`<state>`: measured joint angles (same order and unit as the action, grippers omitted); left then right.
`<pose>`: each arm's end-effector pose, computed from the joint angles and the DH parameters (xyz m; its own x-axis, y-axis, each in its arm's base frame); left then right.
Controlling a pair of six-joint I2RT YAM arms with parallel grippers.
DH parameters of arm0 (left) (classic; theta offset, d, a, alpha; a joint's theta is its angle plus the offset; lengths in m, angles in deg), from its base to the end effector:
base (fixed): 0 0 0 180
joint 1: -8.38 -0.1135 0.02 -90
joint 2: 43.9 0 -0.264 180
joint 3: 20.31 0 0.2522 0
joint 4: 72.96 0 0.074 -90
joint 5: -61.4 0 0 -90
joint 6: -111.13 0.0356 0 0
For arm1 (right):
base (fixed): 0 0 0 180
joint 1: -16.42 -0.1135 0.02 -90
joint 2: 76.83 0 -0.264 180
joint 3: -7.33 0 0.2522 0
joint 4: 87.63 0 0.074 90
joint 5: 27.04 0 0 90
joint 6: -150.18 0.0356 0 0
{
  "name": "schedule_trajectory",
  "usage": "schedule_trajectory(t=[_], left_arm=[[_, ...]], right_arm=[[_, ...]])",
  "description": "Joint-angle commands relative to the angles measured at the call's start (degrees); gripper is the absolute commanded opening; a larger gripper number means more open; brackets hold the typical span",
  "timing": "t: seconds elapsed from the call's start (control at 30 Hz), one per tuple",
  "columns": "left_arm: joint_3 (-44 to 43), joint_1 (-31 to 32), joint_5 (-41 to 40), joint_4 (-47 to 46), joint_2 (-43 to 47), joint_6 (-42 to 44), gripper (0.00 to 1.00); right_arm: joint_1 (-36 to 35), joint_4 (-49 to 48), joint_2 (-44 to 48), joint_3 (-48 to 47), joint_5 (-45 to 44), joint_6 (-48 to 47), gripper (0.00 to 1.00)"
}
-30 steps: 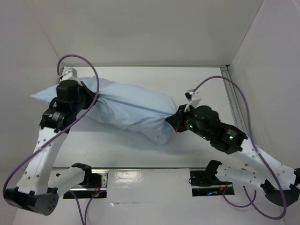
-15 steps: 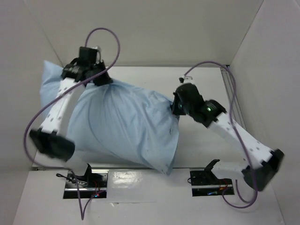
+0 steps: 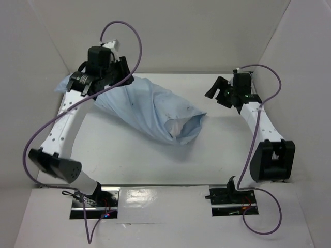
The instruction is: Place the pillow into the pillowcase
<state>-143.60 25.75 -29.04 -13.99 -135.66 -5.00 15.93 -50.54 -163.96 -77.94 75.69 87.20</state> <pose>0.3249 -0.1013 0.4588 -0.5235 -0.2977 -0.7983 0.0685 0.9192 -0.3877 0.3433 0.0108 0.3006 -0.6416 0.4377 -0.6299 0.1255 0.8701 0.4767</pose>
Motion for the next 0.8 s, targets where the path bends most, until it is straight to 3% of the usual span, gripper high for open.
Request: schedule_trajectory(t=[0.0,0.1,0.2,0.23,0.3,0.47,0.6,0.77], left_arm=[[6.8,-0.8,-2.9,-1.8,6.1,-0.1,0.54],[12.0,-0.8,-2.9,-2.3,10.4,-1.3,0.54],[13.7,0.4,3.1,-2.3,12.5,-1.3,0.54],[14.5,2.9,6.7,-2.3,12.5,0.6,0.55],[13.8,7.6,6.5,2.1,11.7,1.6,0.55],[14.5,27.8,-12.8,8.8,9.5,0.0,0.55],[14.5,37.9,-24.5,15.9,9.0,-5.6,0.57],[16.8,44.9,-29.5,20.3,5.9,-9.0,0.6]], right_arm=[[-1.6,-3.7,9.0,5.5,8.9,0.8,0.85],[-4.1,-6.9,15.0,12.5,16.5,4.7,0.87],[-9.1,-4.2,19.2,15.2,13.8,5.3,0.88],[-9.1,-2.7,20.0,16.2,11.3,5.3,0.88],[-9.7,-2.2,23.1,20.1,11.3,6.7,0.88],[-9.2,-3.5,26.9,27.7,10.6,10.6,0.82],[-9.2,-4.3,28.1,30.2,10.6,10.6,0.78],[-9.2,-3.0,28.7,30.2,9.9,9.9,0.78]])
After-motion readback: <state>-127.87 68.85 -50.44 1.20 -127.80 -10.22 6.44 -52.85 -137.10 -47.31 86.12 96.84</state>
